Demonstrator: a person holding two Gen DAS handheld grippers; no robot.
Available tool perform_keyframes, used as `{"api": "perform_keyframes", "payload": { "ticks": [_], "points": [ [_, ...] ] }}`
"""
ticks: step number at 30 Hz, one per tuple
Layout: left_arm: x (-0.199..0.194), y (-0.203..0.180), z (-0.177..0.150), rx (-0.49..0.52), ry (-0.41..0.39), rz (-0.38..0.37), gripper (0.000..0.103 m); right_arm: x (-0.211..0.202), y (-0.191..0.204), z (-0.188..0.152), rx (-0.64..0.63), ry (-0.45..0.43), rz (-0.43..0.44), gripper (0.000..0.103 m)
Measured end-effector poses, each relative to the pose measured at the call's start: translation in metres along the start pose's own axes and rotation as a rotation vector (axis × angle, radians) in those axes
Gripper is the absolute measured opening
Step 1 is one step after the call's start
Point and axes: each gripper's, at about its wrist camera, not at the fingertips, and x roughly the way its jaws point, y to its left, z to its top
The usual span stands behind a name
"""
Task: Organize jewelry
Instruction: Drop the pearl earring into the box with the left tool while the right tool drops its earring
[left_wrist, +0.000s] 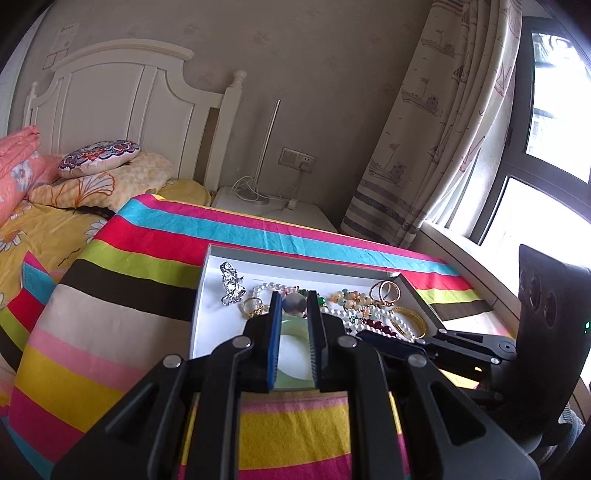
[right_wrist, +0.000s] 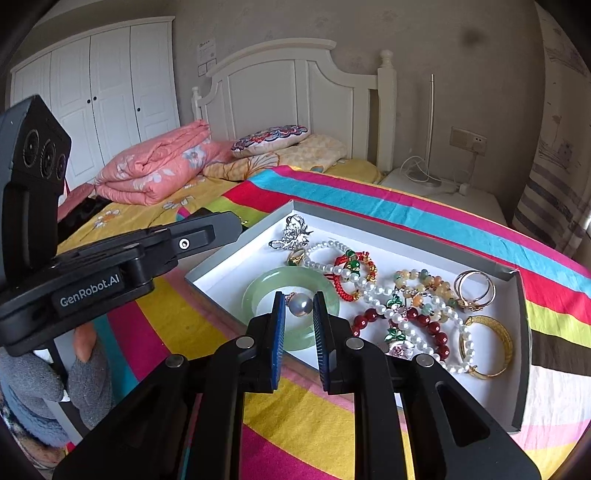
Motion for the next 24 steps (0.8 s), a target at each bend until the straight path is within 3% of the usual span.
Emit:
{"api": "perform_keyframes", "payload": {
  "ticks": [15, 17, 19, 21, 24],
  "points": [
    [0.015, 0.004, -0.002, -0.020, 0.050, -0.044, 0.013, 0.014, 0.002, 0.005, -0.010, 0.026, -0.009, 0.017],
    [0.017, 0.006, -0.002, -0.033, 0.058, -0.063, 0.022, 0.015, 0.002, 0.006, -0.010, 0.031, -0.007, 0.017],
    [0.018, 0.009, -0.002, -0.056, 0.054, -0.052, 0.060, 0.016, 0.000, 0.006, 0.003, 0.029, -0.009, 0.017],
    [0.010, 0.013, -0.001, -0.087, 0.001, -0.041, 0.074, 0.015, -0.007, 0.006, 0.043, 0.020, -0.009, 0.018],
    [0.001, 0.023, 0.000, -0.141, -0.049, -0.029, 0.087, 0.003, -0.026, 0.004, 0.130, -0.034, -0.009, 0.018]
  ]
}}
